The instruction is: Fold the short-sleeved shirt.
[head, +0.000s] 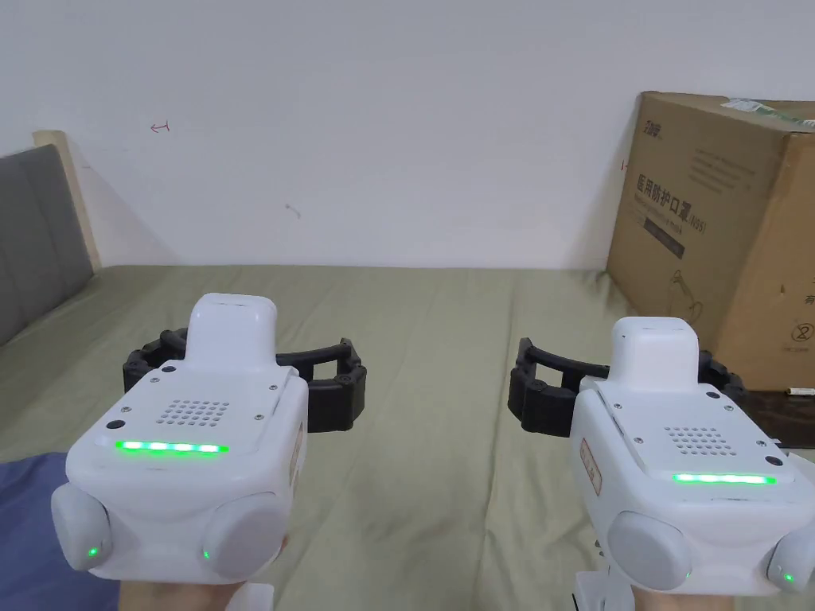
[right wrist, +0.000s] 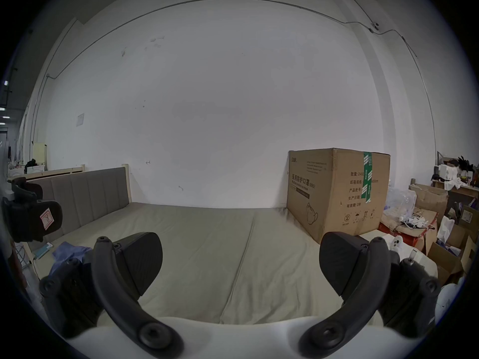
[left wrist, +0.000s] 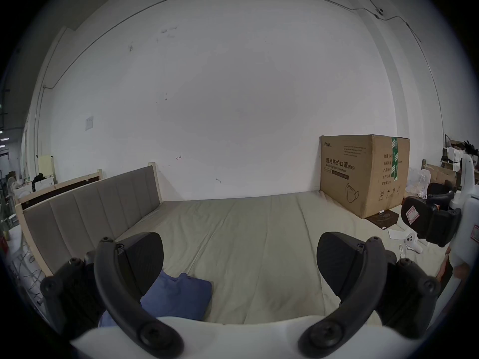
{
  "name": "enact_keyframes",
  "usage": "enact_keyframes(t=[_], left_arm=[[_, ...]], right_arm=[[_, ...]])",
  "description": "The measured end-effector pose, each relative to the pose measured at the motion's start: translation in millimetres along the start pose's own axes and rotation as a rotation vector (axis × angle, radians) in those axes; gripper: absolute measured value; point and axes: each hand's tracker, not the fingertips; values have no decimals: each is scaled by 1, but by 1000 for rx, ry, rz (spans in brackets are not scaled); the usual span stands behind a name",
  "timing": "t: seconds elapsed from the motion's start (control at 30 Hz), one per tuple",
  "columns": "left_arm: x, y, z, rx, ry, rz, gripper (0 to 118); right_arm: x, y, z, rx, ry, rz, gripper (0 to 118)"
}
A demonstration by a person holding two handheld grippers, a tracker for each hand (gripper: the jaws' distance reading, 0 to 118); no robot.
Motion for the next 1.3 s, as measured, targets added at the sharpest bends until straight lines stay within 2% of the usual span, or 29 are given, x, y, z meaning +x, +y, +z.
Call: enact_keyframes(t=[0.1,0.17,0.2,0.27,0.3,0.33,0.4,0.43,0.5,0.53,0.67,0.7,0.73,0.87,1.0,1.1,1.17,1.3], left_arm=[[-3,0,-2,-16,-1,40,117],[-5,0,-2,-22,-7,53,110],[-5,1,-1,-15,-8,61,103],[-5,1,-1,-7,0,50,75],[-5,1,-1,-12,5,43,61],[-5,0,-2,-13,-1,32,41],[-4,-1,-2,-10,-8,26,9],[-3,-1,-1,-7,-8,19,3],[-2,-3,1,7,0,7,0],[-1,-2,0,6,-5,-5,0],[2,-2,-7,-21,-12,-36,0],[2,-2,-7,-27,-17,-38,0],[3,-2,-7,-24,-21,-37,0],[1,0,-7,-23,-17,-29,0],[-14,0,-1,-32,11,-19,0],[-35,1,10,-33,80,-22,0],[-54,0,19,-39,148,-4,0],[-91,-4,42,-53,260,27,0]], right_arm=[[0,1,-1,-1,7,8,118],[-1,1,-2,-1,5,11,118],[0,1,-2,1,6,6,117],[1,1,-1,0,14,-18,115],[2,2,-1,-1,26,-28,109],[3,2,-1,-1,32,-31,88],[-1,1,-3,-3,-9,-9,17],[-1,-1,-5,-1,-50,5,9],[5,-2,-6,-11,-3,-33,7],[6,-2,-7,-29,23,-66,1],[7,-2,-17,-45,-31,-53,0],[9,-2,-18,-68,4,-71,0],[8,-2,-18,-58,-15,-71,0],[2,-5,-20,-67,-22,-13,0],[-6,-2,-23,-65,5,-31,0],[-24,2,-31,-67,71,-26,0],[-44,4,-34,-54,131,5,0],[-87,5,-36,-56,254,13,0]])
